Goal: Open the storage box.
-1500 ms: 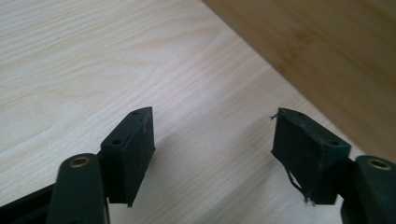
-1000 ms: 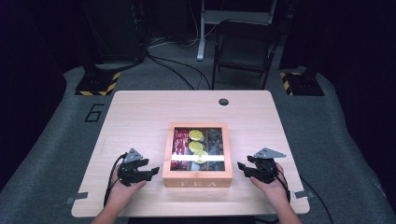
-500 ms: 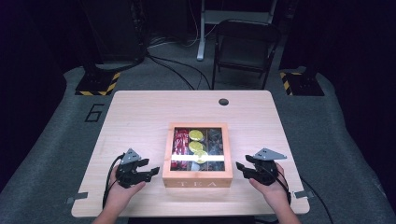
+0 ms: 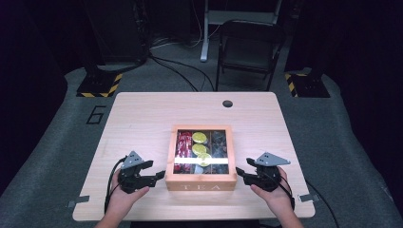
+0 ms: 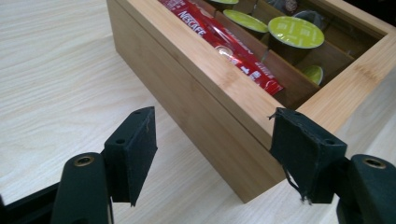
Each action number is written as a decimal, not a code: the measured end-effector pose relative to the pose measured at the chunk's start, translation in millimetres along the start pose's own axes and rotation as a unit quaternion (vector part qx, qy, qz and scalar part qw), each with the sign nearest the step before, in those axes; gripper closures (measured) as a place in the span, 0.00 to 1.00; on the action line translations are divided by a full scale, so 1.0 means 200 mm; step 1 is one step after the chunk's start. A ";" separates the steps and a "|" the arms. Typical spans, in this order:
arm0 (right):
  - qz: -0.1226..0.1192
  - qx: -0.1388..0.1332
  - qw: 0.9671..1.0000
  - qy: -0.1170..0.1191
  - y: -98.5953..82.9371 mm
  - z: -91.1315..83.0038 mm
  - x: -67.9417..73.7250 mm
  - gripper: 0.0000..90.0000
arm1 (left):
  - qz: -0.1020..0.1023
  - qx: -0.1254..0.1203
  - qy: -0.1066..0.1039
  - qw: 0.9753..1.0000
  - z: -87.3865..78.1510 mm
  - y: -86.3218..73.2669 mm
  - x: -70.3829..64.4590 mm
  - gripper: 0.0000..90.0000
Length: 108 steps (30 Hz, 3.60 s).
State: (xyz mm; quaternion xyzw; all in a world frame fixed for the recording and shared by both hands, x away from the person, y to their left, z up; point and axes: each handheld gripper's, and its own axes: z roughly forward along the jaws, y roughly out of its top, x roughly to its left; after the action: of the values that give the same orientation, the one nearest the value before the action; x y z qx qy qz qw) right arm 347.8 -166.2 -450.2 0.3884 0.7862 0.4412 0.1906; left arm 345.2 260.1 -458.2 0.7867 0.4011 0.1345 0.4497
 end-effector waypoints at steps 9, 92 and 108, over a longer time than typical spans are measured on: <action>-0.011 0.000 1.000 0.025 0.01 0.01 0.05 0.43 | 0.001 -0.002 -0.021 1.000 0.01 0.01 -0.04 0.32; -0.058 0.066 0.995 0.057 -0.07 0.12 0.15 0.27 | 0.052 0.052 -0.031 0.997 0.16 -0.09 -0.16 0.31; -0.069 0.071 0.993 0.057 -0.06 0.12 0.15 0.28 | 0.048 0.033 -0.025 0.998 0.14 -0.07 -0.17 0.32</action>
State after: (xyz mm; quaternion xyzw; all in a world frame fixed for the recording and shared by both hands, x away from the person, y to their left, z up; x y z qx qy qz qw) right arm 339.5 -134.2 -471.7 0.3199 0.8500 0.3918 0.1476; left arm 332.6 222.1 -480.7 0.8224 0.3558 0.1231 0.4265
